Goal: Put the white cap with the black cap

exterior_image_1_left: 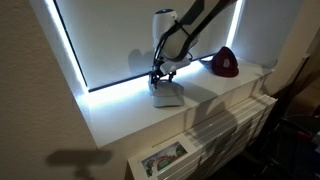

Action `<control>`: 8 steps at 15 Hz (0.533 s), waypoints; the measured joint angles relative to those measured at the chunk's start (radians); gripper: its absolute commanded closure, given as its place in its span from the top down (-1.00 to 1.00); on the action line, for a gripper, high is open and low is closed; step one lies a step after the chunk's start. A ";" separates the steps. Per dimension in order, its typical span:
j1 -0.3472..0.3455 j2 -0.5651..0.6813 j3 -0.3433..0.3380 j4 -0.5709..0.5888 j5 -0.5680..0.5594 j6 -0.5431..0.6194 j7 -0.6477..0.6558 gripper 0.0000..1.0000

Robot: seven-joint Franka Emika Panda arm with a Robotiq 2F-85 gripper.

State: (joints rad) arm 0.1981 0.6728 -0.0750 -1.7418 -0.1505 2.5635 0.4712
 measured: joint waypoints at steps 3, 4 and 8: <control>0.000 0.000 -0.003 0.001 0.003 0.000 -0.003 0.50; 0.000 0.000 -0.003 0.001 0.006 -0.002 -0.003 0.47; -0.003 0.000 -0.006 -0.012 0.023 -0.004 -0.003 -0.08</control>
State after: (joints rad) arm 0.1948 0.6728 -0.0805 -1.7540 -0.1271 2.5596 0.4686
